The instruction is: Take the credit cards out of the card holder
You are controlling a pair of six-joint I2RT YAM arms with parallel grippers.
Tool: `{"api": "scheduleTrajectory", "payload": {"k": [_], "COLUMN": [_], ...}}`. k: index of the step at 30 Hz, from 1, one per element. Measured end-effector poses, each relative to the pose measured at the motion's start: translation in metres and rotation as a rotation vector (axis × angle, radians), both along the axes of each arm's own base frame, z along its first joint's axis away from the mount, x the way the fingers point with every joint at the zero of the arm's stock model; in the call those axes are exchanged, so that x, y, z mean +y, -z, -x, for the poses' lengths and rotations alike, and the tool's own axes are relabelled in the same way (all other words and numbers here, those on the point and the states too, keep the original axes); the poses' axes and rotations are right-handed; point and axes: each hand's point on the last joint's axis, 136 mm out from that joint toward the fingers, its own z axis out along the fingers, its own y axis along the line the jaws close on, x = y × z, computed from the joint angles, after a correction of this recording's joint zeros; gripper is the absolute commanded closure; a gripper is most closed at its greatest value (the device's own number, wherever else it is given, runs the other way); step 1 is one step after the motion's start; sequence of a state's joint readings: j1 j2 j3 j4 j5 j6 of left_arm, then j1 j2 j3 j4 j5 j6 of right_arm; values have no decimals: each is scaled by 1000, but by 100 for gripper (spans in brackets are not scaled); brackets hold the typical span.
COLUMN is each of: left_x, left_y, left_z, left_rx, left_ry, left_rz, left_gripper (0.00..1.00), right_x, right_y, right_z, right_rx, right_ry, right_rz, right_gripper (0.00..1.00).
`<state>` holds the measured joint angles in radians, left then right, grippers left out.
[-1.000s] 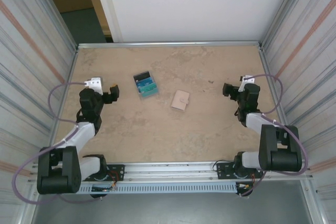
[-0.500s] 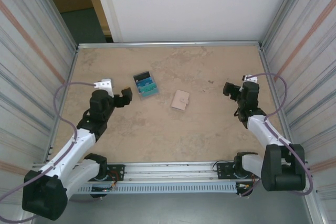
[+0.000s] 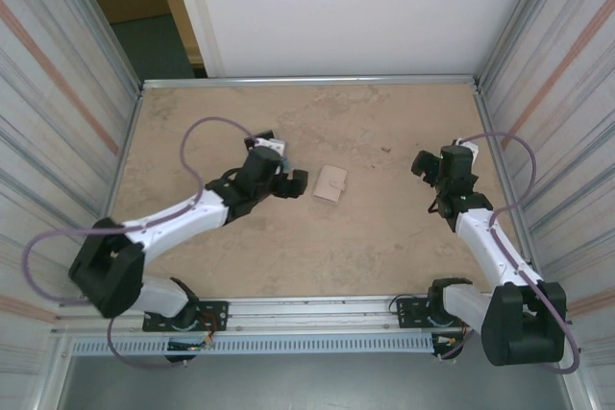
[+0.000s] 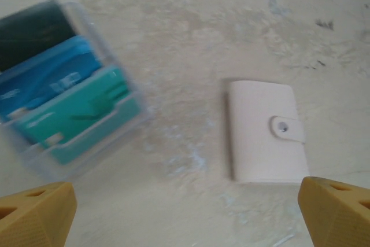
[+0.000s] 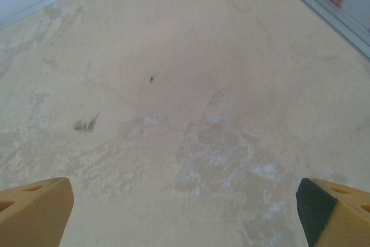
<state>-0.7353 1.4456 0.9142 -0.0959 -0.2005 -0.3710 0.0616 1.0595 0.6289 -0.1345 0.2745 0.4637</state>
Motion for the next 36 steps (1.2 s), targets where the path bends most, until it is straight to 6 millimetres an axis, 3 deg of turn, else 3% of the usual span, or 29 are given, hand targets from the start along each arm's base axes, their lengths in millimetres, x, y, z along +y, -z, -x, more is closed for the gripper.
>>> {"api": "scheduleTrajectory", "payload": {"k": [6, 19, 36], "left_x": [-51, -94, -105], "left_y": [26, 70, 106], "left_z": [-10, -18, -20], "left_rx": [107, 237, 314], "left_ry": [95, 191, 220], "left_rz": [-42, -121, -199], "left_gripper": [1, 1, 1], "right_x": [-2, -3, -2], "right_y": [-1, 3, 4], "right_z": [8, 14, 14], "right_rx": [31, 61, 62], "right_ry": [30, 50, 59], "right_rz": [-12, -25, -41], "right_gripper": [1, 1, 1]}}
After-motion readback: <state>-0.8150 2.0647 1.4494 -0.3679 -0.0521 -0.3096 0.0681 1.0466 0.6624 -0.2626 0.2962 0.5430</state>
